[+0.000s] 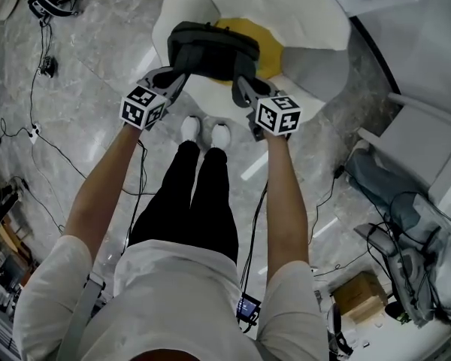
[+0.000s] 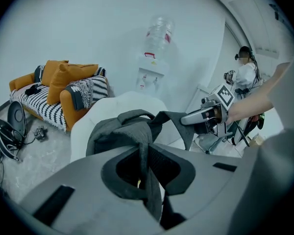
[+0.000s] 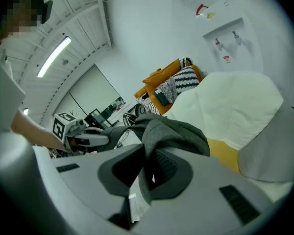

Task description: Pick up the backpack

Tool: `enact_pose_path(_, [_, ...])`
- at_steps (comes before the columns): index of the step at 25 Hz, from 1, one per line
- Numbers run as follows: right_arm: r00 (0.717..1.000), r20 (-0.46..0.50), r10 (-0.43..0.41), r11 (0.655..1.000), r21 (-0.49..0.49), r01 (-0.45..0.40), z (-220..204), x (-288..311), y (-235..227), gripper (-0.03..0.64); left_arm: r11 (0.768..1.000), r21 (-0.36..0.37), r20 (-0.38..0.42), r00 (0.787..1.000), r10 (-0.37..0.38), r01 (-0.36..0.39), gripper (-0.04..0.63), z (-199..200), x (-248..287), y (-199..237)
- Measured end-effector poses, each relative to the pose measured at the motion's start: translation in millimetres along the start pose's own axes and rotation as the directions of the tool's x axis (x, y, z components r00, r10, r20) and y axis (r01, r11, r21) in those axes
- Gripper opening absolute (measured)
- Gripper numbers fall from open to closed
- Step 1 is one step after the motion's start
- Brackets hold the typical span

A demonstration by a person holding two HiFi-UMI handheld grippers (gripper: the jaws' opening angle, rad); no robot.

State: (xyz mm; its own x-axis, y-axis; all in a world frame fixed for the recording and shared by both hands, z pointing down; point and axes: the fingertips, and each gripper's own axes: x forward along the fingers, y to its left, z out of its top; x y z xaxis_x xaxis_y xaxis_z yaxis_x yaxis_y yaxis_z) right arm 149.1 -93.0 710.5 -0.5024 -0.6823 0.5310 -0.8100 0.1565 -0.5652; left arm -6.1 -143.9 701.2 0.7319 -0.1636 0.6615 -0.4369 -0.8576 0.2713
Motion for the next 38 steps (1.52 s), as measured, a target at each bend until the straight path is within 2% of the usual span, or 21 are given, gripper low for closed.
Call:
enact_pose_path(10, [1.000, 0.015, -0.016, 1.000, -0.021, 0.016, 18, -8, 23, 0.040, 1.000, 0.018, 0.009, 1.000, 0.001, -0.001, 0.031, 12, -26, -2])
enact_pose_path(20, [1.000, -0.021, 0.011, 0.998, -0.059, -0.013, 26, -19, 56, 0.040, 1.000, 0.016, 0.009, 1.000, 0.022, -0.022, 0.030, 24, -61, -3])
enact_pose_path(29, [0.999, 0.007, 0.047, 0.995, -0.092, -0.046, 54, -59, 101, 0.040, 1.000, 0.011, 0.073, 0.997, -0.001, 0.000, 0.029, 52, -107, -31])
enact_pose_path(38, [0.995, 0.062, 0.084, 0.990, -0.117, -0.076, 75, -120, 156, 0.040, 1.000, -0.009, 0.173, 0.985, -0.026, 0.028, 0.031, 89, -166, -75])
